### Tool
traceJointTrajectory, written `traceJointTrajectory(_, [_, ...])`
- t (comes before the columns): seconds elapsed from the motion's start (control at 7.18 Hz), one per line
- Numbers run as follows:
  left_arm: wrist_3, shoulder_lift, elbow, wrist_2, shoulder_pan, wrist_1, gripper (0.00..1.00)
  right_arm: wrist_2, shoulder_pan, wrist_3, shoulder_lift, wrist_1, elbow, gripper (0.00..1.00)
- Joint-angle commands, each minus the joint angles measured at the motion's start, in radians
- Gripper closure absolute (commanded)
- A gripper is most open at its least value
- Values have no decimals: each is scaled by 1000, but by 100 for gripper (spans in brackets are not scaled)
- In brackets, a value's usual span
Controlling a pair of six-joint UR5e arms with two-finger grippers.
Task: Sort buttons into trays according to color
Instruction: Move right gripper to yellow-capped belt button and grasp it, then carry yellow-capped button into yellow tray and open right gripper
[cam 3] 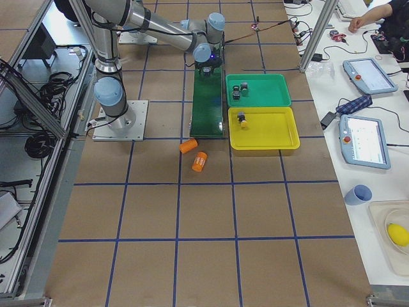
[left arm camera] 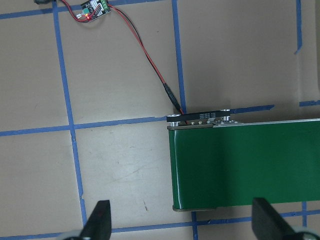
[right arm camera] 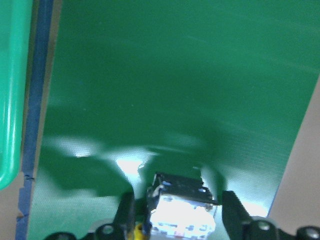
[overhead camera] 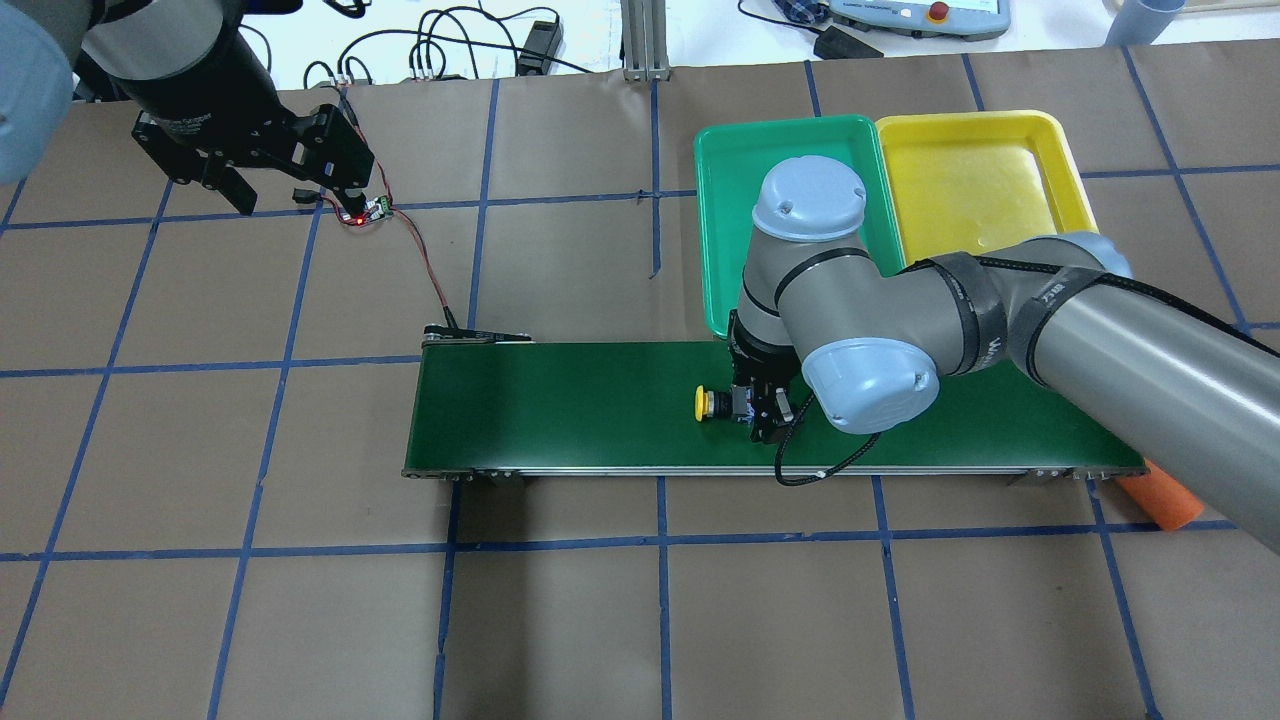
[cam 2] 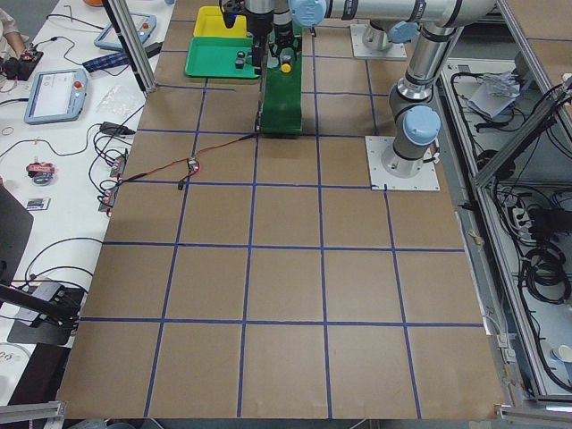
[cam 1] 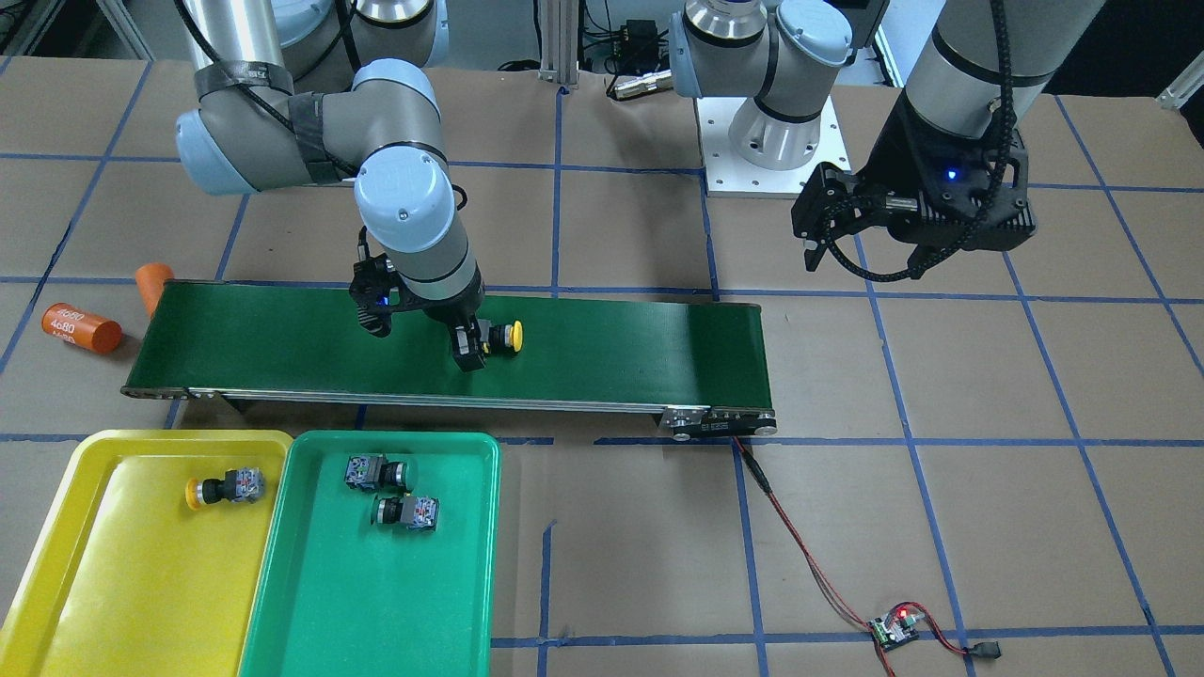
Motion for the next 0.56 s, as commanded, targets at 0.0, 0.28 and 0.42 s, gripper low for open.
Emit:
traceJointTrajectory(0.0, [0, 1, 0, -1, 0, 0, 0, -3, -11, -22, -7, -2, -10, 100])
traceJointTrajectory(0.28, [0, 0, 0, -1, 0, 0, 0, -50, -38, -69, -10, 11, -73, 100])
traceJointTrajectory(0.42, [0, 0, 2, -1, 0, 2, 0, -57, -90, -110, -8, 32, -129, 100])
